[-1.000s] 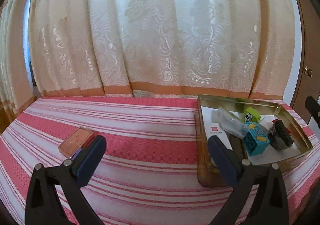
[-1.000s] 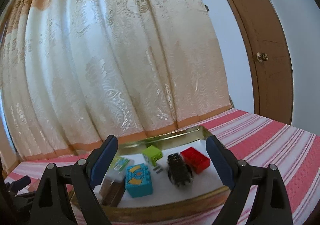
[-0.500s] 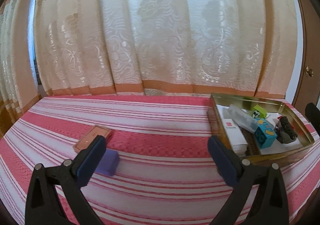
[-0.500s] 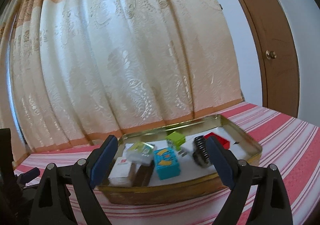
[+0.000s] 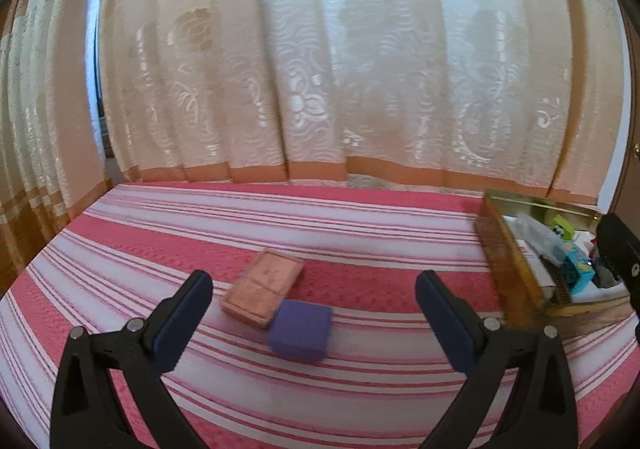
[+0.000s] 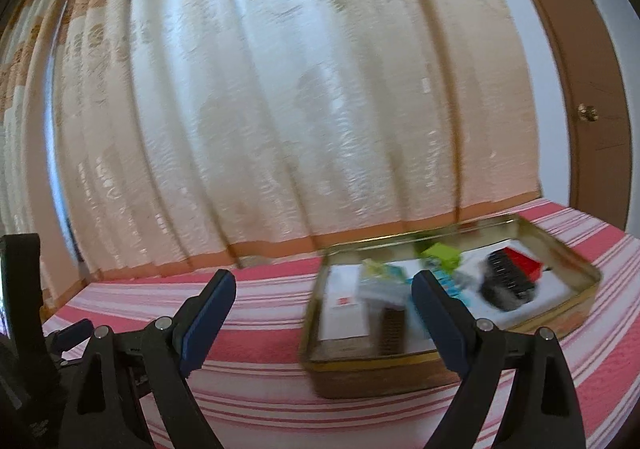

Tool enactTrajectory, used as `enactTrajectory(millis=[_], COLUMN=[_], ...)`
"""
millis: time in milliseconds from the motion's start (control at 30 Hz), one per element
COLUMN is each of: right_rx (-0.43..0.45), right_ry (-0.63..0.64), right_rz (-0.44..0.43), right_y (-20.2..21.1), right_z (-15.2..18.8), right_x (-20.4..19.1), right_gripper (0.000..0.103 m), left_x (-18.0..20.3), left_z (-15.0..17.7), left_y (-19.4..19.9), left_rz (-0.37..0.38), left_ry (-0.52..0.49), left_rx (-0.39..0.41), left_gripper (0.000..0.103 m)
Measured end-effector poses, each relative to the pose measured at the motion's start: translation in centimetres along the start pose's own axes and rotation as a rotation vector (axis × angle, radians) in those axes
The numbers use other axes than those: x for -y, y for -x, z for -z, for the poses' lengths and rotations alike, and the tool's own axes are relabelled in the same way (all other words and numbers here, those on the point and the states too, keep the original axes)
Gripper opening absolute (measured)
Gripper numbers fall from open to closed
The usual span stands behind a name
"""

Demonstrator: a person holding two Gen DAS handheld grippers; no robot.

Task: Organize rigid objects
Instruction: 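Withdraw both open tools from the tin toward the purple cube and brown box, then grasp the purple cube with the right tool while the left tool grasps the brown box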

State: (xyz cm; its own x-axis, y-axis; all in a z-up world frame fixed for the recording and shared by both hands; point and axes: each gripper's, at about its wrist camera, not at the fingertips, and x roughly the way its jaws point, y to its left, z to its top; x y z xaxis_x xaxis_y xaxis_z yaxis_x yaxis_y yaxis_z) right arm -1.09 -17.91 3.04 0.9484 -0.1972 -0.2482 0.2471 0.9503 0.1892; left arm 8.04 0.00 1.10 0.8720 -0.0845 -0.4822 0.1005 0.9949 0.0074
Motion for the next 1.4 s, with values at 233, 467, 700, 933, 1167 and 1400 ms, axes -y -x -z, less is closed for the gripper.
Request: enactTrajectory(millis=[233, 467, 700, 933, 1167, 1400], right_rx=[-0.066, -0.167, -0.320, -0.493, -0.679, -0.667], right_ry=[0.058, 0.110, 0.139, 0.260, 0.357, 0.267], right_rz=[-0.061, -0.120, -0.209, -0.313, -0.344, -0.351], right_y=[-1.9, -4.1, -7.1, -9.2, -11.5, -11.4], right_z=[0.6, 1.2, 2.4, 4.5, 7.1, 6.6], right_x=[-3.9, -6.7, -9.7, -14.1, -17.2, -15.1], right_gripper=[0.092, 0.091, 0.091, 0.084, 0.070, 0.045], left_x=[-3.3, -8.8, -13.4, -14.8, -14.8, -14.4], left_z=[-0.6, -1.2, -1.1, -0.6, -0.7, -0.7], left_y=[-1.3, -4.0, -5.5, -6.3, -6.6, -6.7], left_rz=[-0.049, -0.143, -0.268, -0.297, -0.297, -0.275], left_ry=[0.015, 0.093, 0.227, 0.267, 0.252, 0.230], left_rx=[-0.024, -0.109, -0.176, -0.238, -0.250, -0.252], left_gripper=[0.103, 0.103, 0.103, 0.103, 0.103, 0.103])
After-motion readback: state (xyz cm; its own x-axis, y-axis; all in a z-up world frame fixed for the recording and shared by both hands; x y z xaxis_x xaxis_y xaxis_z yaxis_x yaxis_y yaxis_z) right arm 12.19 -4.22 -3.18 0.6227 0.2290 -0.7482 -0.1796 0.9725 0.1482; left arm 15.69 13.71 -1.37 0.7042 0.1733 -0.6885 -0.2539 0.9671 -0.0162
